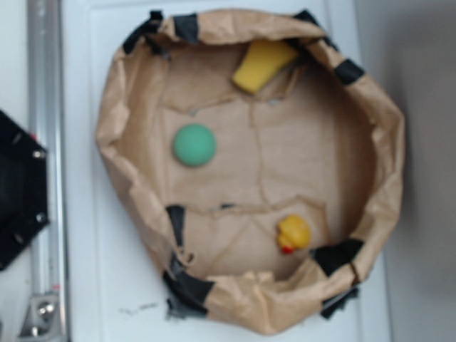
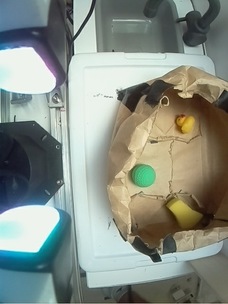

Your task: Grab the green sponge.

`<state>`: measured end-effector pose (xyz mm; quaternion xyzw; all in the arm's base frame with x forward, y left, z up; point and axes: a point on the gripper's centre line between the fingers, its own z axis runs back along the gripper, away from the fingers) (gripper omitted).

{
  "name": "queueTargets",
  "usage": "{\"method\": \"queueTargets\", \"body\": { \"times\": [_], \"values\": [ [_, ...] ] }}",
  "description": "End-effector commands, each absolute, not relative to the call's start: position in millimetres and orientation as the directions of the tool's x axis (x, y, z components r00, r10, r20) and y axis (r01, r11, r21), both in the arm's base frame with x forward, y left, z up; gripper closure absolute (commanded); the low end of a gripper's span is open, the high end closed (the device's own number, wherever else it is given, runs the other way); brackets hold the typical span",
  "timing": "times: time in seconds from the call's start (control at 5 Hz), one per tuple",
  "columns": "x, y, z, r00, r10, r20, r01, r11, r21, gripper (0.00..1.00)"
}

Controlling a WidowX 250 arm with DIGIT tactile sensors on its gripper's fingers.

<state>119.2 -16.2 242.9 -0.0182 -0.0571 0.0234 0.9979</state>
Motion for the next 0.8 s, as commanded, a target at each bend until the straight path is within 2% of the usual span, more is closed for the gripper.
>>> {"method": "queueTargets", "body": {
  "times": [0.0, 0.2, 0.4, 0.6],
  "values": [
    [119, -16, 243, 0.992, 0.049, 0.113, -0.045, 0.998, -0.039, 0.0],
    [169, 13, 193, 0.956, 0.285, 0.066, -0.288, 0.957, 0.045, 0.0],
    [216, 34, 167, 0.837, 0.507, 0.208, -0.521, 0.854, 0.015, 0.0],
    [260, 39, 140, 0.702, 0.63, 0.332, -0.65, 0.757, -0.061, 0.0]
  ]
}}
